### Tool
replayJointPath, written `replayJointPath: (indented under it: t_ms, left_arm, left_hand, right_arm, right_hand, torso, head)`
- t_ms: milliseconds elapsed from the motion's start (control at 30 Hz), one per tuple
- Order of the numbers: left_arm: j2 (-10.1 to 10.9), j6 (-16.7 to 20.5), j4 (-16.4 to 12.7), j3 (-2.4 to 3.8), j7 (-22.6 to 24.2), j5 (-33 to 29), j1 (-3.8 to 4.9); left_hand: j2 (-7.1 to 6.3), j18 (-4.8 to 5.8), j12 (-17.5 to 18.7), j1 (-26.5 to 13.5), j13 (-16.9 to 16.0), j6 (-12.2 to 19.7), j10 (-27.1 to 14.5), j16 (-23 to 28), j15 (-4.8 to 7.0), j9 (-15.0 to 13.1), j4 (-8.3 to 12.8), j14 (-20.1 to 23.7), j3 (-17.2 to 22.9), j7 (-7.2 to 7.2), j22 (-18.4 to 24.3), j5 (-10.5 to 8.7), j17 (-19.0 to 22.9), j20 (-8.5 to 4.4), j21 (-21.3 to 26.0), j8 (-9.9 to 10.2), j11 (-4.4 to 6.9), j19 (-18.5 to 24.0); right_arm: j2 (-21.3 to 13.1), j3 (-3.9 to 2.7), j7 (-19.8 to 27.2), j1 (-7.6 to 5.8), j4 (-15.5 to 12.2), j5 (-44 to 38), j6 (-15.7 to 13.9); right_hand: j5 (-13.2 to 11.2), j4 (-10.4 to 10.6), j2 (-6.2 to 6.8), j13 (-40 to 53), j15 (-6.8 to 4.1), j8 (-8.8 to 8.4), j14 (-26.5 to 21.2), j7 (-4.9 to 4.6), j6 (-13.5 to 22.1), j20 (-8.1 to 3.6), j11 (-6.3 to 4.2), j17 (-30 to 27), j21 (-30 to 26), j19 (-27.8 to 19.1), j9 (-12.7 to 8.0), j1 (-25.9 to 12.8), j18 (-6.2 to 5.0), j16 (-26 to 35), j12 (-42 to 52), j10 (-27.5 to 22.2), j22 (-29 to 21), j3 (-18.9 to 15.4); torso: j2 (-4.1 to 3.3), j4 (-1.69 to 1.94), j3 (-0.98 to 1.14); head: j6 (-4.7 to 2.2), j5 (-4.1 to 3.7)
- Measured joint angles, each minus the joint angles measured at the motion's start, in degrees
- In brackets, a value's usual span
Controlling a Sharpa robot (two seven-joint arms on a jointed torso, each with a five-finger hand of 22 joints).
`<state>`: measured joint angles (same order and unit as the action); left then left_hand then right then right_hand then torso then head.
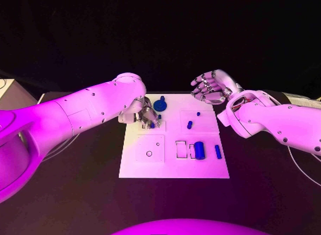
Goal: Assemble the parts on the task board
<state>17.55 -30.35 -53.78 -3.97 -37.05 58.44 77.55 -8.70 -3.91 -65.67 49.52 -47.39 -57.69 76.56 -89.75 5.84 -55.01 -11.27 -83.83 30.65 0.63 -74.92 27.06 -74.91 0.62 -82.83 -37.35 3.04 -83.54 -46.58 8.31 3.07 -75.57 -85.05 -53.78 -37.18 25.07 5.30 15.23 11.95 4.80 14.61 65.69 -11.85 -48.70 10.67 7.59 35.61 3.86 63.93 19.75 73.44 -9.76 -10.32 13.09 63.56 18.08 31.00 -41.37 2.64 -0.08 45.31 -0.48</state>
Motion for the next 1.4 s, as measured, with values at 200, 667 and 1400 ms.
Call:
replayJointPath:
  t_ms: [200, 667, 1400]
  left_arm:
    - [0.7, 0.3, -0.8, 0.12, 0.2, 0.1, -0.07]
    - [4.2, 1.2, -4.2, 1.19, 0.4, 1.3, -0.54]
    - [8.6, 4.9, -9.7, 5.62, 0.6, -1.0, -0.55]
  left_hand:
    - [-1.13, 0.00, 0.2, 1.1, 0.0, -0.1, 0.0, 0.0, -0.01, -0.3, -1.3, 0.0, -2.6, -0.12, 0.0, -1.14, 0.0, 0.00, 0.0, 0.3, 0.00, 0.0]
    - [-2.65, 0.00, 1.3, 3.6, 0.7, 0.0, -0.7, 0.0, -0.01, -1.2, -5.4, 0.0, -7.9, -0.11, 0.0, -9.06, 0.0, 0.00, 0.3, 2.1, -0.08, 0.0]
    - [-2.18, -0.01, 3.1, 6.2, 3.5, 2.3, -3.3, 0.0, -0.02, -2.3, -5.3, 0.0, -9.6, 0.69, 0.0, -9.38, 0.0, 0.21, 1.6, 1.9, -0.57, 0.7]
  right_arm:
    - [0.0, 0.00, 0.0, 0.00, 0.0, 0.0, 0.1]
    - [-0.1, 0.01, 0.4, 0.04, 0.3, 0.7, 0.1]
    - [-0.2, 0.01, 1.6, 0.24, 1.2, 2.5, -0.1]
  right_hand:
    - [0.0, 0.0, 0.00, -0.3, 0.21, 0.00, -0.2, 0.00, 0.0, 0.31, 0.00, -0.2, 0.0, -0.3, 0.0, 0.0, 0.00, 0.7, 0.0, 0.0, -0.8, 0.0]
    - [-0.4, 1.2, -0.11, -4.5, 3.27, -0.68, -8.0, 0.02, 2.7, 3.71, 2.74, -5.1, -0.2, -8.8, -0.5, -0.6, -0.01, 6.4, -1.9, -3.8, -8.9, -1.3]
    - [-1.4, 2.0, -1.07, -7.5, 4.40, -0.89, -11.2, 0.50, 4.4, 4.90, 3.78, -9.6, -0.2, -11.1, -0.7, 0.3, -0.01, 6.4, -2.2, -6.2, -13.0, -6.1]
  torso:
    - [0.00, 0.00, -0.04]
    - [0.07, 0.10, -0.12]
    - [0.05, 0.02, -0.04]
  head:
    - [-0.16, 0.02]
    - [-0.38, -0.11]
    - [-1.19, 0.37]
